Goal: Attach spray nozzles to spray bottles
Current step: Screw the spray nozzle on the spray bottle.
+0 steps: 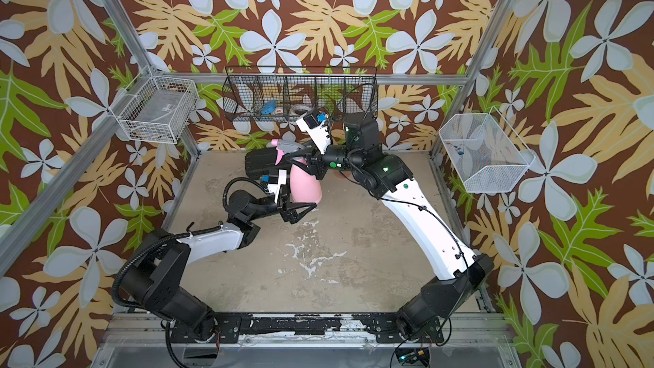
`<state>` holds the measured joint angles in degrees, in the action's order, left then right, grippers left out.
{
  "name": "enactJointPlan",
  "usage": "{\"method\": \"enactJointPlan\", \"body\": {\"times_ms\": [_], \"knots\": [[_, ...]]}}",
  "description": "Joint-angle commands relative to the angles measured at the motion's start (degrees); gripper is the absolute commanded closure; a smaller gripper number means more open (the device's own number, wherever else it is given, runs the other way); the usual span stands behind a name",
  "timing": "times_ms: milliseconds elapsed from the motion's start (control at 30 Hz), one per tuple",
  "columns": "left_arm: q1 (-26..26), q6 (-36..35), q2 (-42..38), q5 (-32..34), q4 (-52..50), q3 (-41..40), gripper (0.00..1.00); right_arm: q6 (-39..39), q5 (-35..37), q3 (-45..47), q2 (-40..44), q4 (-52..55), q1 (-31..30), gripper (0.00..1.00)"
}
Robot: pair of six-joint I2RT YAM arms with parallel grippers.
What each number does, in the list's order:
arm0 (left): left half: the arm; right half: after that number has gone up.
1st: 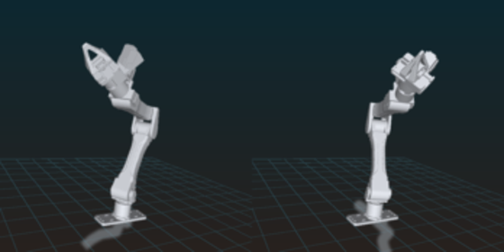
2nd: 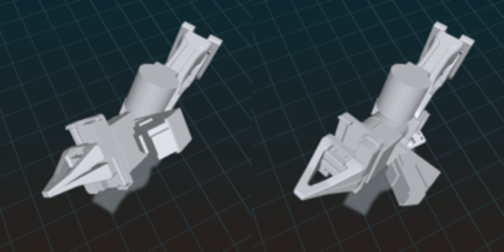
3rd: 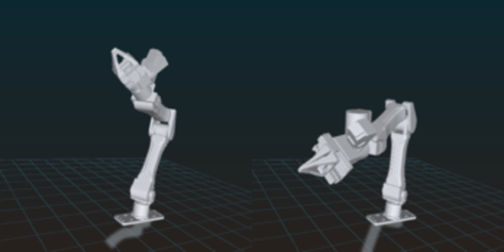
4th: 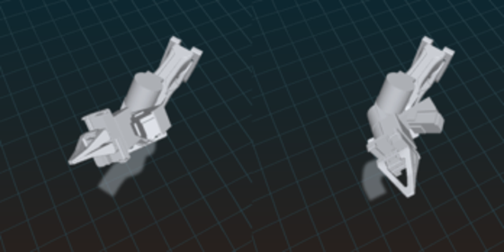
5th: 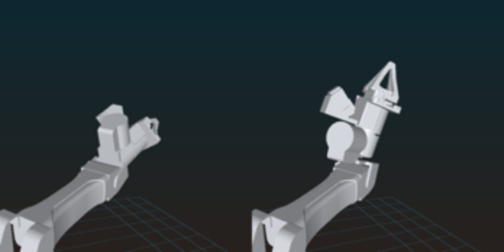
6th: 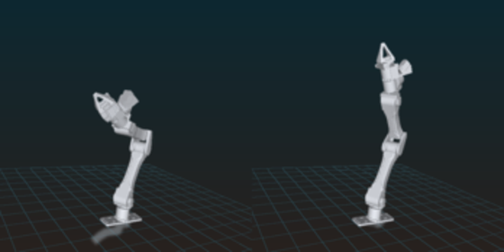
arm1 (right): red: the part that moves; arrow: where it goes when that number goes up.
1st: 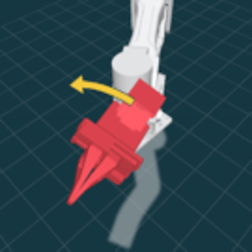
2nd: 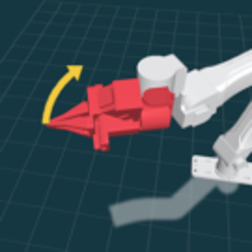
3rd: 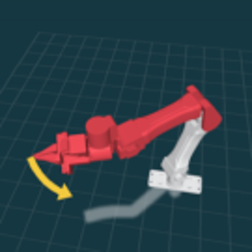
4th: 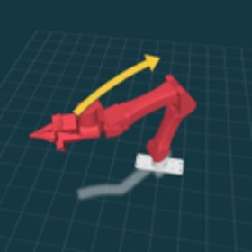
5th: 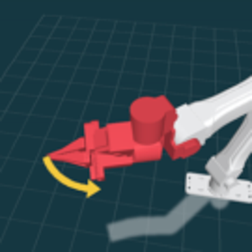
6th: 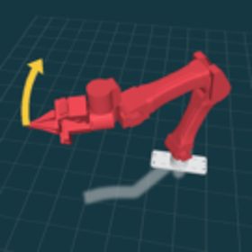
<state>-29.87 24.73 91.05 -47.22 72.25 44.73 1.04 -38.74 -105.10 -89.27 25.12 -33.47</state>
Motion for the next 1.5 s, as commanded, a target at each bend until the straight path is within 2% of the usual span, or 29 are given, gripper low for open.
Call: {"method": "enactJointPlan", "body": {"times_ms": [0,200,333,467,567,667,800,933,1067,1100,1233,1333,1400,1467], "knots": [[0.47,0.66,-1.36,1.84,2.25,1.47,0.55,-1.65,4.19,1.20,0.19,4.60,-0.80,1.00],[0.85,2.96,-2.76,2.77,4.83,2.38,0.56,1.19,11.57,9.32,3.06,-2.11,-1.19,1.00],[0.86,-0.72,-4.72,7.58,1.86,2.47,0.55,4.12,20.39,10.95,3.15,-3.73,-2.92,1.00],[0.78,-9.57,-7.37,17.73,-6.48,2.39,0.55,6.71,27.01,10.39,1.92,-2.25,-4.45,1.00],[0.01,-16.06,-9.13,28.69,-10.69,1.82,0.55,9.62,35.22,9.50,0.59,-0.34,-6.75,1.00],[-3.01,-23.64,-9.83,39.90,-10.88,0.91,0.54,16.45,42.15,9.42,-0.35,0.74,-7.89,1.00],[-5.12,-24.39,-9.00,48.95,-6.51,0.11,0.54,24.21,56.45,10.15,-1.00,0.71,-12.15,1.00],[-6.42,-24.05,-8.35,51.79,-5.28,-0.04,0.54,31.28,61.42,11.09,-1.29,0.22,-13.95,1.00],[-6.52,-22.97,-8.07,51.23,-4.51,-1.38,0.54,30.29,60.52,8.04,-2.79,1.97,-14.43,1.00],[-6.52,-22.88,-8.00,50.71,-4.23,-1.97,0.54,28.77,59.12,6.73,-3.16,2.64,-14.43,0.97],[-6.30,-22.53,-7.97,48.86,-4.74,-3.46,0.53,18.04,51.25,2.05,-3.00,5.28,-14.37,0.56],[-5.60,-21.78,-7.85,46.94,-6.53,-3.51,0.53,9.71,45.88,1.42,0.14,6.52,-14.10,0.41],[-5.05,-20.76,-7.64,45.50,-6.92,-3.50,0.52,4.80,42.79,5.79,4.47,3.34,-13.41,0.30],[-4.77,-20.17,-7.33,44.37,-6.89,-3.51,0.52,3.09,35.02,11.42,8.96,-1.48,-10.80,0.27]]}}
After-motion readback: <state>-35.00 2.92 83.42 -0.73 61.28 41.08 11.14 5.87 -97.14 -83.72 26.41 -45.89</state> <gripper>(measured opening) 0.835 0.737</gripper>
